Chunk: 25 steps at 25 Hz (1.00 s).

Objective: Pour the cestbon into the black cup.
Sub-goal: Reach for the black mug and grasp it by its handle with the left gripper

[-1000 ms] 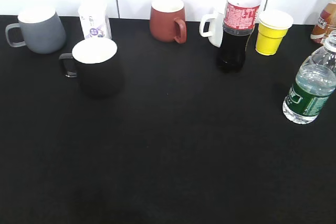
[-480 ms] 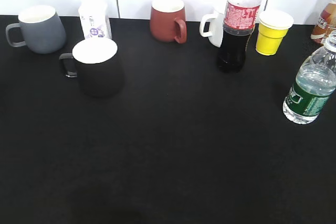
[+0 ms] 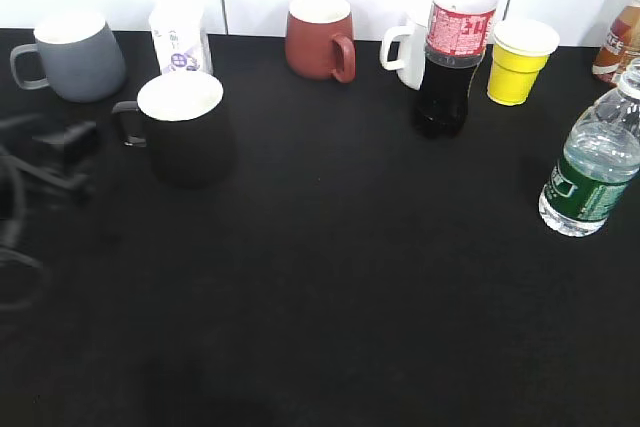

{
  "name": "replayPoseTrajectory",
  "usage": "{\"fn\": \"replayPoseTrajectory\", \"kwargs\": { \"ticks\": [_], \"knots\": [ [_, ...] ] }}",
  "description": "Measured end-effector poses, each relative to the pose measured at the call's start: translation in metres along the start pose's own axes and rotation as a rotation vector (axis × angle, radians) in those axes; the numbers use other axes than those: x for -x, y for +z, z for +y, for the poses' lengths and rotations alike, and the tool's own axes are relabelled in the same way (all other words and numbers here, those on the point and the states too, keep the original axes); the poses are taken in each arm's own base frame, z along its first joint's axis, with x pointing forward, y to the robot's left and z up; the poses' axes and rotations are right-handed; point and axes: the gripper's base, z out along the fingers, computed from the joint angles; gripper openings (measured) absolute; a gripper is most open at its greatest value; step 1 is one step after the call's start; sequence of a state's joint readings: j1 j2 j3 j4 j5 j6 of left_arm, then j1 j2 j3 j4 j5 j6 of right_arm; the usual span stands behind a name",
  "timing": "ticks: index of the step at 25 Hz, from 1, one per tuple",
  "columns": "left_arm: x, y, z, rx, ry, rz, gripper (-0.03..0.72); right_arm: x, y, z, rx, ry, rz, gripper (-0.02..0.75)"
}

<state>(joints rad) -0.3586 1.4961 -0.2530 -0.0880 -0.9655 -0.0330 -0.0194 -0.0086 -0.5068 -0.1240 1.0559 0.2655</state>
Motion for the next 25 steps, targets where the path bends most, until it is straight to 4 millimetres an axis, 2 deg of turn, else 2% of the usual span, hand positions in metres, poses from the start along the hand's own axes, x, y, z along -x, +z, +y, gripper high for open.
{"fn": "replayPoseTrajectory", "kwargs": {
  "ticks": [4, 10, 18, 20, 22, 25],
  "knots": [
    [-0.028, 0.019, 0.003, 0.021, -0.035, -0.013, 0.458, 0.0, 0.0, 0.0, 0.0, 0.0, 0.0, 0.573],
    [-0.04, 0.054, 0.003, 0.043, -0.044, 0.004, 0.458, 0.0, 0.0, 0.0, 0.0, 0.0, 0.0, 0.573],
    [-0.029, 0.077, 0.02, 0.048, -0.033, -0.037, 0.458, 0.0, 0.0, 0.0, 0.0, 0.0, 0.0, 0.573],
    [-0.031, 0.081, 0.02, 0.023, -0.019, -0.03, 0.458, 0.0, 0.0, 0.0, 0.0, 0.0, 0.0, 0.573],
    [-0.042, 0.089, 0.019, 0.003, -0.01, 0.003, 0.458, 0.0, 0.0, 0.0, 0.0, 0.0, 0.0, 0.573],
    [-0.038, 0.1, 0.021, -0.009, -0.002, -0.019, 0.458, 0.0, 0.0, 0.0, 0.0, 0.0, 0.0, 0.573]
  ]
}}
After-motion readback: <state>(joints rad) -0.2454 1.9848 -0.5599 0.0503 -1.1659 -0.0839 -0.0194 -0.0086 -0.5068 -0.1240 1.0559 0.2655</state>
